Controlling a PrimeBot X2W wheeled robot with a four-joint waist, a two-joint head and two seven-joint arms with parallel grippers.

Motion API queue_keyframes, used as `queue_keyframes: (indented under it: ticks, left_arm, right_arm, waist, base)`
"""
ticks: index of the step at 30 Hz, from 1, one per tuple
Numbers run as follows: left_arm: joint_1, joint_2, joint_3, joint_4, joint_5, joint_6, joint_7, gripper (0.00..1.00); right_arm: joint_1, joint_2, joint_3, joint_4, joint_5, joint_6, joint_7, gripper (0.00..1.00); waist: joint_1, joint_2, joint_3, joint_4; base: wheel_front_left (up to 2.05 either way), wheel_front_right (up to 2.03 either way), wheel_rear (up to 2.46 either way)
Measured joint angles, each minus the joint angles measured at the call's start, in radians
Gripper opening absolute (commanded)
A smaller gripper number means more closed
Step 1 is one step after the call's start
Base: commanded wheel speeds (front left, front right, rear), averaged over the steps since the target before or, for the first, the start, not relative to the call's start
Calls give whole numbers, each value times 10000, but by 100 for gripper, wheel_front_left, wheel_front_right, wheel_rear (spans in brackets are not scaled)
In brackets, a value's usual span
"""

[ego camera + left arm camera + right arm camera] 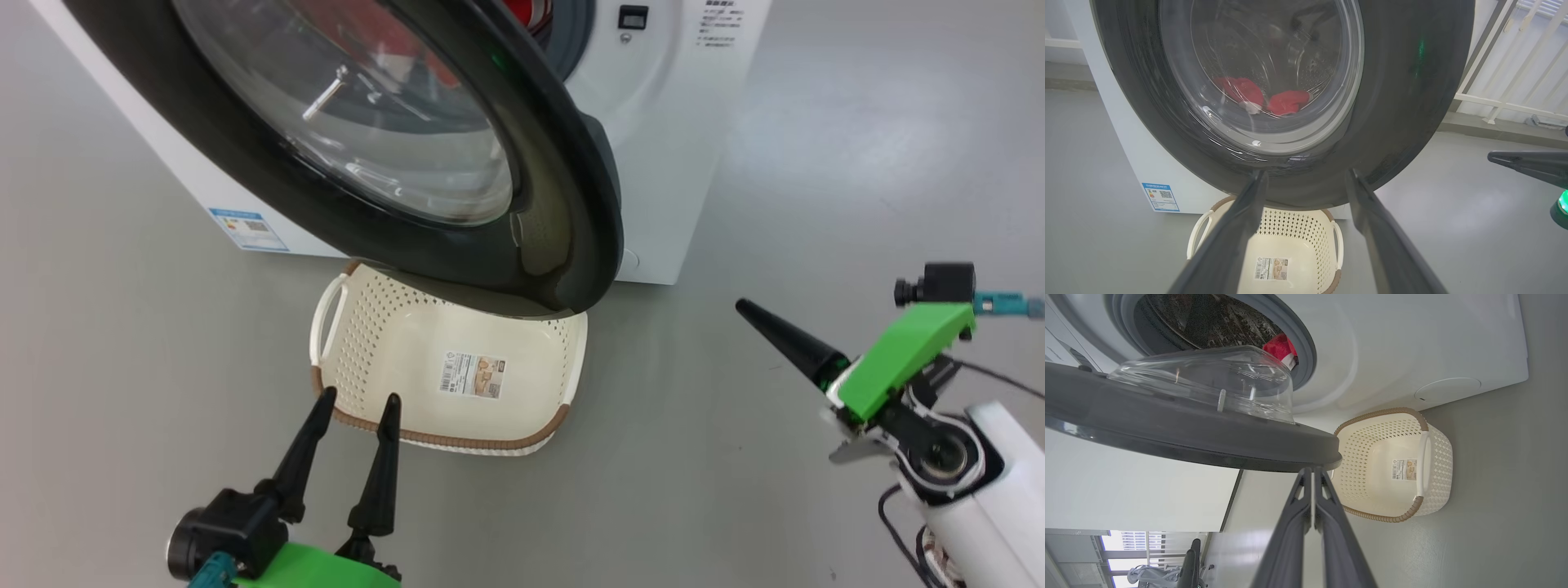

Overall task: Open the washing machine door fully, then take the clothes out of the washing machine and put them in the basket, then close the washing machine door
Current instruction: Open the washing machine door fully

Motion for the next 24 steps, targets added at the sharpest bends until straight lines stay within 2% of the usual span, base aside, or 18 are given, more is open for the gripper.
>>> queue_keyframes:
  ticks: [1, 6, 12, 21, 24]
  left_arm:
    - [13, 0, 44, 6, 2, -2, 0, 100]
    - [227, 2, 207, 50, 2, -77, 0, 100]
    - [234, 2, 345, 98, 84, -165, 0, 100]
    - [384, 2, 493, 159, 180, -251, 0, 100]
    - [384, 2, 564, 205, 180, -253, 0, 100]
  right_arm:
    - [197, 2, 2, -25, 0, 0, -117, 100]
    - [1010, 2, 19, -155, -23, 0, -727, 100]
    - [1599, -245, 345, -105, -717, 0, -1808, 100]
    - [2001, -711, 1661, 59, -2245, 2, -3701, 100]
    - [2078, -823, 2038, 127, -2385, 2, -4389, 100]
  waist:
    - [0, 0, -23, -46]
    - [0, 0, -132, -272]
    - [0, 0, -248, -480]
    - [0, 0, -314, -681]
    - [0, 0, -345, -714]
  base:
    - [0, 0, 0]
    - [0, 0, 0]
    - [0, 0, 0]
    - [0, 0, 0]
    - [0, 0, 0]
